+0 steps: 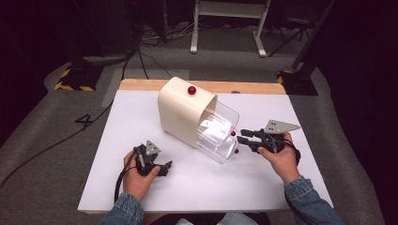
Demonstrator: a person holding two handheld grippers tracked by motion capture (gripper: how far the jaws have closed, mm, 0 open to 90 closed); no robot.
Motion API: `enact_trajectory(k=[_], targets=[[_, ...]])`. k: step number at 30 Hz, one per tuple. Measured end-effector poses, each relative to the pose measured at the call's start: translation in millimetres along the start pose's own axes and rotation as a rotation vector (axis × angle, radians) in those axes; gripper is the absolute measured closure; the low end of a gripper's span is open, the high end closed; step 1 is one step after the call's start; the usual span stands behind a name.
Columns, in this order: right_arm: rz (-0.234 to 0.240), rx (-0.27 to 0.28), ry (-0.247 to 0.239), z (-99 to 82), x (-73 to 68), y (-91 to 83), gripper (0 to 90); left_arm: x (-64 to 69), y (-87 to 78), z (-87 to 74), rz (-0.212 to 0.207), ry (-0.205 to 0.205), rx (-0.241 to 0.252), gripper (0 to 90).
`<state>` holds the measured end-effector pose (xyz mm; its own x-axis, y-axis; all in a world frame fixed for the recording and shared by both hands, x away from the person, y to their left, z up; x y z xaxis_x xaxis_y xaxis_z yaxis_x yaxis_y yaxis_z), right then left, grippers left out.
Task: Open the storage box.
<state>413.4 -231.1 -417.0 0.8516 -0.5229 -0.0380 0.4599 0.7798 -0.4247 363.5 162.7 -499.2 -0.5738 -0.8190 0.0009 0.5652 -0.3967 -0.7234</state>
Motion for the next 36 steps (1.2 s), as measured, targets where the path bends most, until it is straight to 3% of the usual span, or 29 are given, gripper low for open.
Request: enact_trajectory(k=[5, 13, 16, 19, 22, 23, 29, 36], targets=[[-0.016, -0.010, 0.007, -9.0, 3.6, -11.3, 59.7, -0.2, 0.1, 0.1, -0.003, -0.003, 0.000, 14.7], [-0.070, -0.045, 0.038, -33.9, 13.0, -44.7, 53.5, -0.4, 0.0, 0.4, -0.006, -0.004, 0.000, 15.1], [-0.084, -0.053, 0.047, -40.2, 15.4, -52.6, 52.1, -0.7, -1.3, 0.4, 0.001, -0.002, 0.012, 16.3], [-0.105, -0.071, 0.058, -50.4, 18.0, -64.7, 49.8, 0.6, -4.7, -0.4, -0.018, 0.009, 0.030, 18.0], [-0.117, -0.082, 0.066, -55.7, 18.9, -70.2, 47.9, 1.6, -7.6, -2.7, -0.030, 0.003, -0.018, 17.9], [-0.127, -0.084, 0.081, -61.0, 19.4, -76.0, 46.4, 2.2, -10.2, -5.1, -0.023, 0.020, -0.027, 17.8], [-0.148, -0.129, 0.102, -75.9, 22.4, -86.6, 42.4, 1.5, -19.3, -10.6, -0.030, 0.032, -0.063, 17.3], [-0.198, -0.172, 0.121, -98.9, 27.9, -96.0, 37.8, -1.4, -19.2, -16.4, -0.063, 0.046, -0.027, 14.3]])
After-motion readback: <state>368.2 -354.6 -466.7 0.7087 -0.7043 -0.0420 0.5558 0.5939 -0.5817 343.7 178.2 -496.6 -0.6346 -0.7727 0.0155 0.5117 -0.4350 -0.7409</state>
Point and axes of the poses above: each handheld gripper's, and its own axes: y roughly forward along the jaws, z roughly out of its top, x roughly to its right, the point moved 2 cm from there along y, roughly forward along the jaws, and after that the axes turned 1 degree about z, right-handed, at the moved point
